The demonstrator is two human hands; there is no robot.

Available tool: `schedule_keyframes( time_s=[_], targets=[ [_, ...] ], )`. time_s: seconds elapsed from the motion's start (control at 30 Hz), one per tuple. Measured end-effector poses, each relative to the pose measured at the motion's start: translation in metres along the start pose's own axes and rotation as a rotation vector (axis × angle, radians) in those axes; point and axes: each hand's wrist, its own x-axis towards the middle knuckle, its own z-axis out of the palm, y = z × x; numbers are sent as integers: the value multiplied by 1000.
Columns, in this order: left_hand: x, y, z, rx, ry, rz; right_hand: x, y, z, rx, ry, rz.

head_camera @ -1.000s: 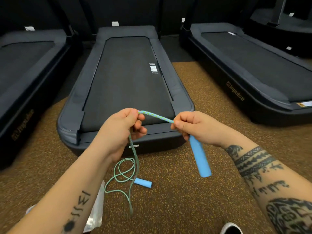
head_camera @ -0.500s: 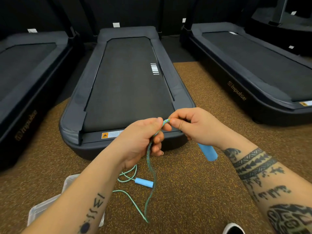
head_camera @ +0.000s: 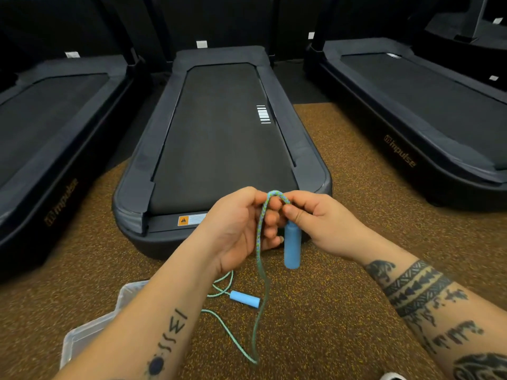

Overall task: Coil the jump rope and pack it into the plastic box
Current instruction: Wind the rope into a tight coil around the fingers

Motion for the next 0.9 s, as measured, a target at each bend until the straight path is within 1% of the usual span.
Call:
schedule_keyframes(
  time_s=[0.07, 0.17, 0.23, 0.27, 0.37, 0.4, 0.43, 0.5, 0.57, 0.6, 0.63, 0.73, 0.8, 0.9],
  targets=[
    [-1, -1, -2, 80, 37, -44, 0, -2, 2, -69, 9, -24],
    [0, -4, -1, 124, 82, 21, -1, -5, 3, -185, -14, -30],
    [0, -3, -2, 97, 90, 47, -1, -3, 2, -233, 25, -12],
    [1, -2, -3, 75, 103, 53, -2, -2, 3, -265, 93, -19],
    [5, 1, -10, -10, 160, 80, -8, -8, 15, -299, 379, -63],
    [6, 2, -11, -51, 174, 97, -10, -10, 21, -270, 418, -46],
    [6, 3, -12, -94, 185, 117, -12, -13, 28, -228, 409, 2],
    [8, 3, -11, -171, 202, 156, -15, -11, 44, -138, 276, 205],
    [8, 3, -9, -235, 187, 171, -18, -6, 61, -36, 52, 392],
    [7, 3, -8, -254, 166, 169, -20, -2, 69, 31, -47, 412],
    [7, 3, -8, -265, 143, 165, -22, 3, 77, 89, -116, 394],
    [3, 6, -15, -273, 104, 135, -24, 5, 77, 258, -239, 333],
    [-1, 13, -24, -275, 96, 110, -23, 1, 63, 273, -279, 305],
    [-9, 19, -35, -188, 89, 81, -17, 1, 33, 266, -246, 307]
  ],
)
